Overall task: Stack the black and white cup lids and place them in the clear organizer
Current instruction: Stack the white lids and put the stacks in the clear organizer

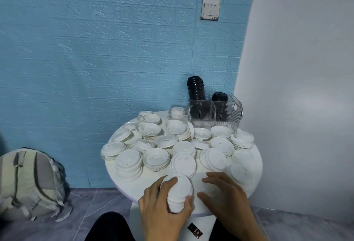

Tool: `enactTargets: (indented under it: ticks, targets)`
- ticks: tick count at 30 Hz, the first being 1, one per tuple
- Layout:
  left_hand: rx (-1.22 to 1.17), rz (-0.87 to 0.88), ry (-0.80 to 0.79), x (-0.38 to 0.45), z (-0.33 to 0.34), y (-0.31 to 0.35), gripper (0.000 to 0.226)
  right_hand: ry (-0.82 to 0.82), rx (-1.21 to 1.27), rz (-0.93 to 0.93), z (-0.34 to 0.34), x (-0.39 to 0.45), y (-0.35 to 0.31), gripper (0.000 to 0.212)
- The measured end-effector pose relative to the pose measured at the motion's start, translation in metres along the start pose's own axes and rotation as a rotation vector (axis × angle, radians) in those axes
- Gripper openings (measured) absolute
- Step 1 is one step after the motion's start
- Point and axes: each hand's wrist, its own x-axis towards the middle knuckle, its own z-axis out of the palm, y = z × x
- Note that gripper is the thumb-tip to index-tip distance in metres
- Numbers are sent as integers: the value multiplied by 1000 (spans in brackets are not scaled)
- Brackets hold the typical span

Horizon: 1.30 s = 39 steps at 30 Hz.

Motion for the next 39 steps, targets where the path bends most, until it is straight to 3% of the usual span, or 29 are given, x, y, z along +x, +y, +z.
enactTargets:
  ticks: [4, 10, 13, 17, 21, 27, 39]
  targets:
    - [-12, -37, -11, -1, -4, 5, 53, 109, 149, 14, -13, 1, -21, 31]
    - [-32, -23, 38, 2, -11, 6, 68, -35, 292, -101, 20, 0, -52, 28]
    - [-103, -64, 62, 3, -14, 4, 79, -27, 279, -99, 28, 3, -49, 28]
    - [-69, 24, -37, 1, -15, 1, 75, -54, 251, -105, 31, 5, -48, 27]
    - [-117, -7, -90, -1, -18, 1, 82, -66, 182, -134, 38, 5, -52, 26]
    - [-139, -73, -84, 0, -15, 4, 62, -33, 145, -152, 43, 1, -56, 24]
    - [-122, -49, -22, -1, -7, 2, 55, -54, 132, -123, 42, -1, -58, 26]
